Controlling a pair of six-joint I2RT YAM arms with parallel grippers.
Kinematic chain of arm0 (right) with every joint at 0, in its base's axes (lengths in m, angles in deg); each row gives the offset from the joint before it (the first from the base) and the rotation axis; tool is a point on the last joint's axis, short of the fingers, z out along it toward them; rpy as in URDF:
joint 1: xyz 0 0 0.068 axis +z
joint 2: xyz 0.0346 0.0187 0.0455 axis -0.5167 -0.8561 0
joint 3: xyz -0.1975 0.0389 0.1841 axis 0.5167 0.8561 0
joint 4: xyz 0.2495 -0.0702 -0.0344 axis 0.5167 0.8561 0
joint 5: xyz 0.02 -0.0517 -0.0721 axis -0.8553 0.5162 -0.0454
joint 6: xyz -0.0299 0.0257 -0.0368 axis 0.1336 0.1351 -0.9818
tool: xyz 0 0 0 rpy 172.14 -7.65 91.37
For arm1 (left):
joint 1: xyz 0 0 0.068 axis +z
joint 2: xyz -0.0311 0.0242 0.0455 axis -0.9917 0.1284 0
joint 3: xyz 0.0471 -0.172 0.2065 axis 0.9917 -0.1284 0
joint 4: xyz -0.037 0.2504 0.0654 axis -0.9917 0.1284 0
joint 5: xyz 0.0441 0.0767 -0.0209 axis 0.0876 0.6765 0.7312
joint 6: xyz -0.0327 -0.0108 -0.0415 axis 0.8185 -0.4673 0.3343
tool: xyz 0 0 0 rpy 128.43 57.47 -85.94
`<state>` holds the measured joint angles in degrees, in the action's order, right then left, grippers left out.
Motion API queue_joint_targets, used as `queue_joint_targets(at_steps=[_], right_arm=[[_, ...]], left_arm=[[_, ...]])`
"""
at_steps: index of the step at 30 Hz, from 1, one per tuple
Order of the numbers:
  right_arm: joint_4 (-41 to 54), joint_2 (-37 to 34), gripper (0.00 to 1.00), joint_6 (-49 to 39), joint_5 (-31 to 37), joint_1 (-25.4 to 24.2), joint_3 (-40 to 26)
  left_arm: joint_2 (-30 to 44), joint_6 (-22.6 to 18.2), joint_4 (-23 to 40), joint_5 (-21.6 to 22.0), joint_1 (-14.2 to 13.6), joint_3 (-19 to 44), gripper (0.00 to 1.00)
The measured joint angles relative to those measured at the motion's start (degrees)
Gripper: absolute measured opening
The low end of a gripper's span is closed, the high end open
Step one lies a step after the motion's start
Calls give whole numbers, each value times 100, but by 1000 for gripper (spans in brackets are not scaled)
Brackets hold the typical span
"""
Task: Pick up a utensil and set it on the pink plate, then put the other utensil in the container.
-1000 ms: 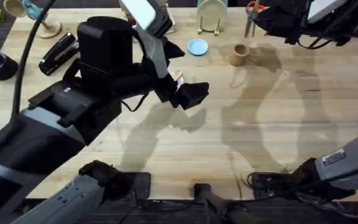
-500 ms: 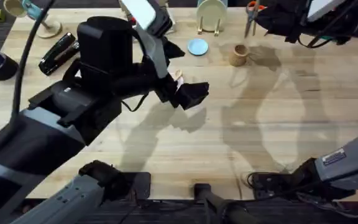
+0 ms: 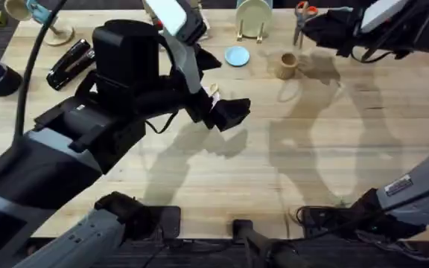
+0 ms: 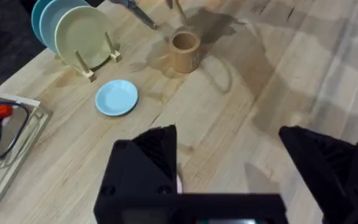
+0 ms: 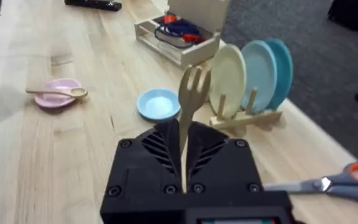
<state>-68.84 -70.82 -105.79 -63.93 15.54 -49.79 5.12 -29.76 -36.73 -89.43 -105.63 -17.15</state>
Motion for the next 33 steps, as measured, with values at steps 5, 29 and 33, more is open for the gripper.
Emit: queue_joint_targets(at_steps=[5, 29, 33], right_arm=[[-14, -239, 34, 61, 1, 0, 0], [-146, -450, 34, 125, 1, 0, 0], [-146, -450, 35, 125, 1, 0, 0]], left_arm=[[0, 0, 0, 0, 0, 0, 995], [-2, 0, 0, 0, 0, 0, 995], [-2, 0, 0, 0, 0, 0, 995]])
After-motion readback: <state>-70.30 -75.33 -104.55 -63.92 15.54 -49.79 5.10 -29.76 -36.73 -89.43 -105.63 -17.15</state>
